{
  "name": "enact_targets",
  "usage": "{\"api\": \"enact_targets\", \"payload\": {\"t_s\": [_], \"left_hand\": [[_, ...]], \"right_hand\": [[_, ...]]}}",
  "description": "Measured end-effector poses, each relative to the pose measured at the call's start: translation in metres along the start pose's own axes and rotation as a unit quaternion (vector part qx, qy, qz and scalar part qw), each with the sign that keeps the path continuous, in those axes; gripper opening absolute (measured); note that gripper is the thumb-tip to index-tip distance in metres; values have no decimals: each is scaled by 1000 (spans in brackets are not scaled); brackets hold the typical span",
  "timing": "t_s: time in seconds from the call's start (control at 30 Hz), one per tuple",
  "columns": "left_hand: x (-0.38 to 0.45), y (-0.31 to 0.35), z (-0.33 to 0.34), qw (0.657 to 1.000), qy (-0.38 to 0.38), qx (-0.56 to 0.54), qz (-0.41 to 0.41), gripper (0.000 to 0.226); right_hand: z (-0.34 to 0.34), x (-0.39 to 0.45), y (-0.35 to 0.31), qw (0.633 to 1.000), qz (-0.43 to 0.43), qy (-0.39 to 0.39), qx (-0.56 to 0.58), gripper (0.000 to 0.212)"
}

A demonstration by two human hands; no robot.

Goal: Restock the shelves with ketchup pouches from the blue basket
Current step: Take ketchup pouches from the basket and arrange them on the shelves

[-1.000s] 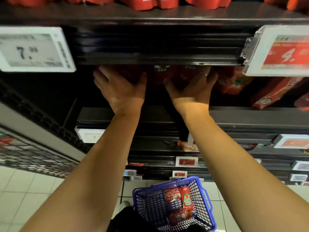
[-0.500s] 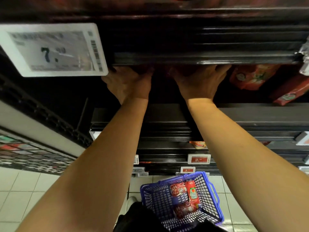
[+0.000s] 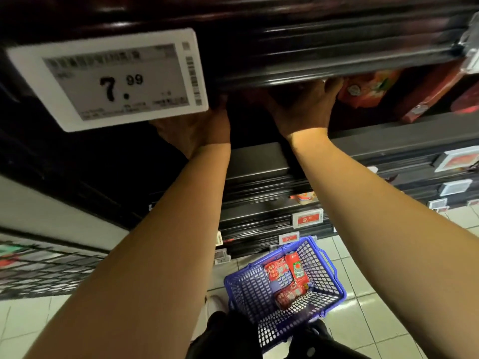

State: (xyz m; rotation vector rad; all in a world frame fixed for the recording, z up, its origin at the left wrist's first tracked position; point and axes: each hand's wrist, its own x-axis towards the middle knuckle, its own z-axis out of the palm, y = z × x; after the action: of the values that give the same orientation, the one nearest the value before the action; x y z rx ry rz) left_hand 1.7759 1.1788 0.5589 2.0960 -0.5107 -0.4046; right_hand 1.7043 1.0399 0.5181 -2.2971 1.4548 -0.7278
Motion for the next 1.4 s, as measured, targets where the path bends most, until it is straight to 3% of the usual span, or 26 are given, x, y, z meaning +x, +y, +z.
{"api": "enact_targets", "payload": {"t_s": [0.07, 0.2, 0.33, 0.37, 0.47, 0.6, 0.77, 0.87, 0.93, 1.03, 1.2, 1.3, 1.4], "left_hand": [[1, -7, 0, 996, 44, -76, -28, 53], [-8, -7, 0, 990, 130, -51, -29, 58], [-16, -19, -4, 940, 322, 52, 99, 60], [-12, -23, -5, 941, 309, 83, 109, 64], [-12, -43, -9, 976, 147, 145, 68, 74], [-41, -50, -15, 976, 110, 175, 70, 49], [-114, -58, -5, 957, 91, 192, 196, 24], [-169, -68, 26, 939, 53, 231, 251, 20], [-200, -80, 50, 938, -14, 238, 252, 22], [-234, -98, 85, 934, -122, 263, 208, 21], [-261, -126, 138, 900, -283, 314, 106, 18], [-263, -148, 167, 874, -337, 346, 53, 15], [-259, -179, 193, 850, -375, 363, 71, 12]], "right_hand": [[-3, -7, 1, 1000, 6, 2, 20, 119], [-14, -25, 8, 998, 19, 7, 52, 117], [-26, -44, 18, 999, 10, -36, 5, 95], [-29, -48, 20, 998, -16, -47, -30, 81], [-43, -66, 31, 994, -87, -53, -35, 37], [-75, -94, 69, 989, -115, -83, 45, 28], [-123, -142, 149, 977, -157, -104, 103, 26], [-134, -171, 207, 976, -94, -162, 108, 24], [-135, -188, 245, 969, -32, -214, 116, 21], [-132, -217, 293, 952, 60, -268, 135, 16], [-115, -274, 348, 918, 219, -286, 164, 10], [-95, -304, 368, 887, 307, -298, 171, 8], [-64, -332, 383, 859, 368, -304, 186, 11]]}}
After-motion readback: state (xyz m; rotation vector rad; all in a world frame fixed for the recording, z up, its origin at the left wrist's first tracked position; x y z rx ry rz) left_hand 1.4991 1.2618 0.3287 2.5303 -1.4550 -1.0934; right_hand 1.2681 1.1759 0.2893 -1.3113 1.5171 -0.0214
